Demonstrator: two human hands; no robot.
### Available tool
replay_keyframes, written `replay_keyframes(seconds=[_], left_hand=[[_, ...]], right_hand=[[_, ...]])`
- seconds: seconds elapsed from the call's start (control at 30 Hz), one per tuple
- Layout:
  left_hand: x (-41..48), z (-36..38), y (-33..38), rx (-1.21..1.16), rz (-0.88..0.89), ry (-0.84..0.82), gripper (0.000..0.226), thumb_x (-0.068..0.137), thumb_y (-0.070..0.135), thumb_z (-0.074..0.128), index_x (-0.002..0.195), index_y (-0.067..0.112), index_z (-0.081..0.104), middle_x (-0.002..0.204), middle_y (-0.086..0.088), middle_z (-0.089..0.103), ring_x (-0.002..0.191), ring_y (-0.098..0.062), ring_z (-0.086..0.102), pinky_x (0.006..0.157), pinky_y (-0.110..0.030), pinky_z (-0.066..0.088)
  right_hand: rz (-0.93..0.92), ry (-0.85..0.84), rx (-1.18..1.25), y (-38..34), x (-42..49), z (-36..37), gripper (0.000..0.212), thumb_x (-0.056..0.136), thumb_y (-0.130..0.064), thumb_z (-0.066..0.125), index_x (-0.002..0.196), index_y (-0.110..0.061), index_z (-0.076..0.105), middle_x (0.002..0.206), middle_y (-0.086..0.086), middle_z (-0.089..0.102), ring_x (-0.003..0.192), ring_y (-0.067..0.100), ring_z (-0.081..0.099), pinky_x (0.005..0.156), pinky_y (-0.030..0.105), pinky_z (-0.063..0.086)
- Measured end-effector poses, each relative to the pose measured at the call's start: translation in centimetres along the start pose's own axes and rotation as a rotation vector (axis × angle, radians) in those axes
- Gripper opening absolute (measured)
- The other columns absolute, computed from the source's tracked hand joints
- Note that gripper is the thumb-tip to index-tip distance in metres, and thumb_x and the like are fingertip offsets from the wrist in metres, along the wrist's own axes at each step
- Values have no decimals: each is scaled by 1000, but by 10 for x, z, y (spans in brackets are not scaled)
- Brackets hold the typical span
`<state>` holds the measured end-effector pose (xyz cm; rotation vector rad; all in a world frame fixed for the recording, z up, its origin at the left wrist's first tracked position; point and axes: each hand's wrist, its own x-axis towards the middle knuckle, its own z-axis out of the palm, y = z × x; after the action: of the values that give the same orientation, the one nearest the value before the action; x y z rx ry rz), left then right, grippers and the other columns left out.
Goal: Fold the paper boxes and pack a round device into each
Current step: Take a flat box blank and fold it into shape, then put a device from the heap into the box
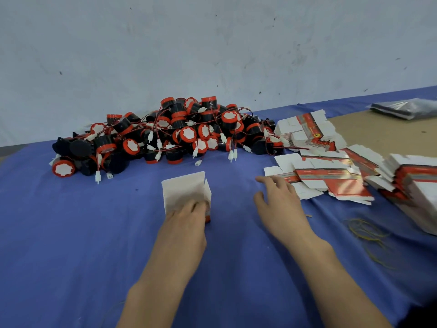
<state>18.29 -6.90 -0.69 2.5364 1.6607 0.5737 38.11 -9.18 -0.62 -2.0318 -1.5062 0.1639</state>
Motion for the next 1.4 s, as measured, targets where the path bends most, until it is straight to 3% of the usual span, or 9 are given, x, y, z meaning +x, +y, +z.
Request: replay_keyframes(seconds=[0.2, 0.47, 0.6, 0.67, 0.8, 0.9, 1.07, 1.23, 1.4], left_hand=[[-8, -16, 6, -137, 74, 202, 36, 103, 26, 38, 136, 26, 51, 131, 16, 50, 107, -8, 54, 72, -18, 40], [36, -65, 23, -509, 98, 468, 26, 99, 19, 50, 118, 36, 59, 105, 24, 63, 99, 12, 56, 77, 0, 38], [118, -77, 36, -524, 72, 262, 25, 100, 20, 46, 118, 31, 60, 75, 16, 59, 52, 5, 53, 47, -5, 36], [163, -70, 40, -498, -11, 63, 32, 100, 21, 45, 129, 29, 58, 84, 15, 58, 47, 1, 44, 41, -9, 35], [226, -39, 46, -580, -209, -264, 42, 103, 25, 43, 145, 27, 47, 112, 8, 52, 78, -5, 48, 77, -28, 47], [254, -18, 49, -706, -324, -322, 18, 100, 20, 46, 114, 24, 58, 92, 5, 43, 72, -10, 41, 77, -34, 41], [276, 0, 52, -870, -403, -164, 18, 98, 8, 47, 82, 14, 53, 96, -9, 55, 73, -18, 51, 72, -34, 51], [267, -57, 72, -829, -214, 261, 33, 99, 2, 31, 101, 18, 59, 98, -5, 62, 82, -16, 60, 74, -29, 51], [224, -146, 92, -612, 115, 382, 23, 99, 17, 34, 107, 20, 56, 92, 2, 58, 70, -16, 59, 68, -32, 51]], right_hand=[[33, -48, 0, 13, 1, -3, 46, 103, -23, 40, 149, -24, 39, 151, 4, 38, 143, 23, 26, 119, 37, 21], [49, 27, 176, 12, 13, -1, 42, 104, -22, 42, 146, -24, 44, 148, 0, 43, 137, 18, 30, 112, 32, 26], [58, 61, 240, 15, 20, 3, 40, 103, -21, 45, 143, -22, 46, 145, 1, 46, 134, 20, 33, 109, 29, 28], [65, 69, 263, 16, 24, 5, 41, 103, -20, 45, 144, -21, 47, 144, 2, 47, 133, 21, 35, 109, 30, 29], [68, 122, 307, 20, 35, 5, 39, 102, -19, 45, 141, -21, 50, 138, 2, 50, 125, 20, 39, 102, 29, 34], [67, 182, 338, 26, 41, 3, 38, 101, -18, 45, 138, -23, 53, 135, 0, 50, 122, 17, 39, 95, 24, 32], [80, 228, 360, 33, 45, 2, 38, 100, -17, 46, 136, -25, 54, 133, -2, 51, 118, 15, 41, 94, 25, 36], [137, 347, 429, 28, 46, -12, 40, 99, -18, 46, 138, -23, 53, 135, 3, 53, 119, 23, 48, 101, 45, 43], [30, 377, 730, 9, 35, -31, 53, 101, -39, 53, 151, -35, 36, 150, -12, 42, 135, 4, 38, 105, 27, 35]])
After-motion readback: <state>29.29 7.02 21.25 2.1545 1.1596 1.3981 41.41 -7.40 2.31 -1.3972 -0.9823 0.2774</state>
